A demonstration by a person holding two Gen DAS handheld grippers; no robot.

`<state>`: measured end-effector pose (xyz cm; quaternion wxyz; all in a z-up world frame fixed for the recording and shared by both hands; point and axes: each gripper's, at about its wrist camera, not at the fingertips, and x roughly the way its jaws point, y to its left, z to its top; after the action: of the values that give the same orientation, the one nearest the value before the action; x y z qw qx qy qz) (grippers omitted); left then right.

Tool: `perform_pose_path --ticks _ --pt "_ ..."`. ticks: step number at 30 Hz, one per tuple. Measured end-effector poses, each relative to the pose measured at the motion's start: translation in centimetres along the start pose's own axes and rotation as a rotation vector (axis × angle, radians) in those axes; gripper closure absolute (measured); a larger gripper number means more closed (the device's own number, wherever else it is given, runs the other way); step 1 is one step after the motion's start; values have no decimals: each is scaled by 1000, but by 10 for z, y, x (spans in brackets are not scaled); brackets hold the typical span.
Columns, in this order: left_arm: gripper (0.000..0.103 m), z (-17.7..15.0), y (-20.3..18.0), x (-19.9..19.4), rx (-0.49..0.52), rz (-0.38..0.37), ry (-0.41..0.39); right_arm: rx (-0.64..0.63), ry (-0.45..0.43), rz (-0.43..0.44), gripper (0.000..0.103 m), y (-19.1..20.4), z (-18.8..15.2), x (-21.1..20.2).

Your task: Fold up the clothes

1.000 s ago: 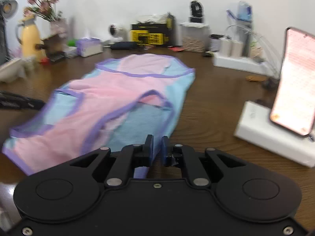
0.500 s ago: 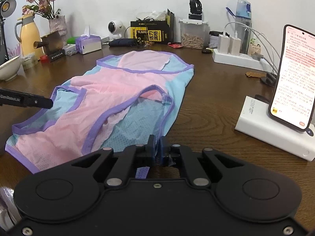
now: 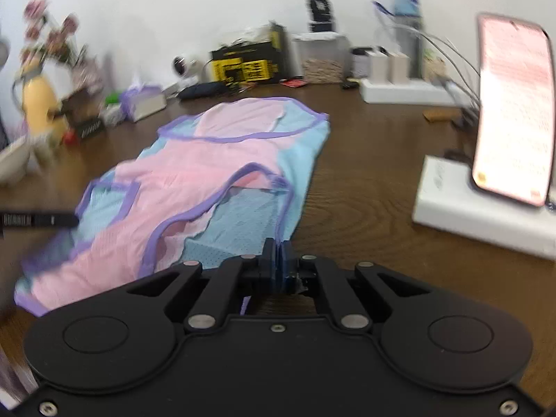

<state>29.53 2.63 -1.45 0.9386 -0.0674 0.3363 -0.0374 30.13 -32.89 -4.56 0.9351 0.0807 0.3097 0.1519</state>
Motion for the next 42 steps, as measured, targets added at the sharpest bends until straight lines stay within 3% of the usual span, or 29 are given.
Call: perform_pose_path --ticks 5,8,12,14,17,19,26,27,28,31,33,35,36,37,38,42 --pt "102 -1 0 -1 3 6 -8 128 4 3 99 -18 -1 -2" --pt "102 -2 -1 -1 3 7 -11 83 -25 -75 95 -15 1 -6" --pt "102 -4 -2 -3 1 6 -14 -21 -53 -80 77 4 12 -6" --pt "102 -6 -3 -4 2 9 -18 -63 -37 -68 74 14 17 5" --pt "102 -8 -3 -5 -1 11 -22 -69 -5 -58 76 19 20 23" --pt "102 -8 -2 -5 -7 11 -23 -69 1 -62 99 18 19 27" --pt "102 -11 -3 -6 15 10 -40 13 0 -98 98 -6 16 16" --pt "101 -11 -4 -7 27 15 -45 4 3 -91 92 -4 17 15" --pt "101 -12 -3 -8 31 16 -47 -2 3 -86 77 -2 18 13" --pt "100 -9 -3 -22 64 -2 -103 -50 -60 -95 50 5 29 -2" --pt "99 2 1 -33 58 -24 -154 -81 -95 -114 44 7 40 -7" --pt "95 37 14 -35 -12 -29 -183 -119 -119 -119 44 10 56 -5" --pt "85 54 20 -29 -45 -26 -184 -131 -124 -117 44 11 66 1" --pt "67 60 22 -26 -43 -31 -175 -140 -127 -114 44 11 73 4" --pt "62 80 28 -9 -49 -37 -160 -145 -127 -108 44 12 81 11" --pt "56 123 35 54 -55 7 -95 -175 -81 -70 44 17 114 58"
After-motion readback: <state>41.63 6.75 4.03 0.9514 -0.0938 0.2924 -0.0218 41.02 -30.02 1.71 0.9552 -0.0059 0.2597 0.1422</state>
